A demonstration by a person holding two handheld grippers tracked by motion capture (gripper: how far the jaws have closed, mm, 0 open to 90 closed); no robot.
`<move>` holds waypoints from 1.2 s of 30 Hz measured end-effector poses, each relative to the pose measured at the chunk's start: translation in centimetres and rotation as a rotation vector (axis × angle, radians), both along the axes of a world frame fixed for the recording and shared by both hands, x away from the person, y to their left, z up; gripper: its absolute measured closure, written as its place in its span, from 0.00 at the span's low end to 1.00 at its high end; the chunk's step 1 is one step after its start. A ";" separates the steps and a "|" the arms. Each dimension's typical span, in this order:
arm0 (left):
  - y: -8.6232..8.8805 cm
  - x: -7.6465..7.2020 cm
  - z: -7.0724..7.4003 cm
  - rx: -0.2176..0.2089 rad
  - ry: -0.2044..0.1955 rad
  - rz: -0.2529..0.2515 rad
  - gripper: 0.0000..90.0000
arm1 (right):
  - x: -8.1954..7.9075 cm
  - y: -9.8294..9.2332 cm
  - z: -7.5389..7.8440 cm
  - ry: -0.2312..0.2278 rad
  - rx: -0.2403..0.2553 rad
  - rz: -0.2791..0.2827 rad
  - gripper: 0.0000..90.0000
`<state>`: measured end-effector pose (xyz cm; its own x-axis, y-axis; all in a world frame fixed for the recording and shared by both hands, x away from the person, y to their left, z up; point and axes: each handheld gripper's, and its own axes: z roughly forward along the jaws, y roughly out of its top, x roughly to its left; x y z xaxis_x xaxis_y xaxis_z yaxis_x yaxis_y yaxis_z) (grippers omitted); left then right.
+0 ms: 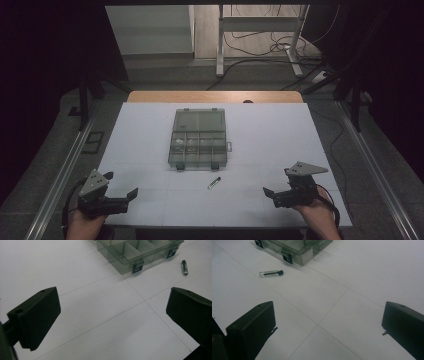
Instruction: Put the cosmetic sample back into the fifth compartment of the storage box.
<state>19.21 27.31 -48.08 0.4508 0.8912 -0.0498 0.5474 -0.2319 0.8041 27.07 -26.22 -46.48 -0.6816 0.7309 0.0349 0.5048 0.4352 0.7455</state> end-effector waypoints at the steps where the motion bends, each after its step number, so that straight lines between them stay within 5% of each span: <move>1: 0.0 0.0 0.0 0.000 0.000 0.000 0.00 | 0.0 0.0 0.0 0.000 0.000 0.000 0.00; 7: 0.0 0.0 0.0 0.001 0.000 0.000 0.00 | 0.3 1.3 -0.1 0.030 0.026 0.026 0.00; 36: -0.1 0.0 0.0 0.005 0.001 -0.007 0.00 | 1.9 6.9 -0.5 0.095 -0.017 0.101 0.00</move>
<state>19.25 27.22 -48.10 0.4572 0.8882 -0.0457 0.5469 -0.2402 0.8020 28.93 -19.34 -47.01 -0.7462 0.6595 0.0906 0.5253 0.4997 0.6888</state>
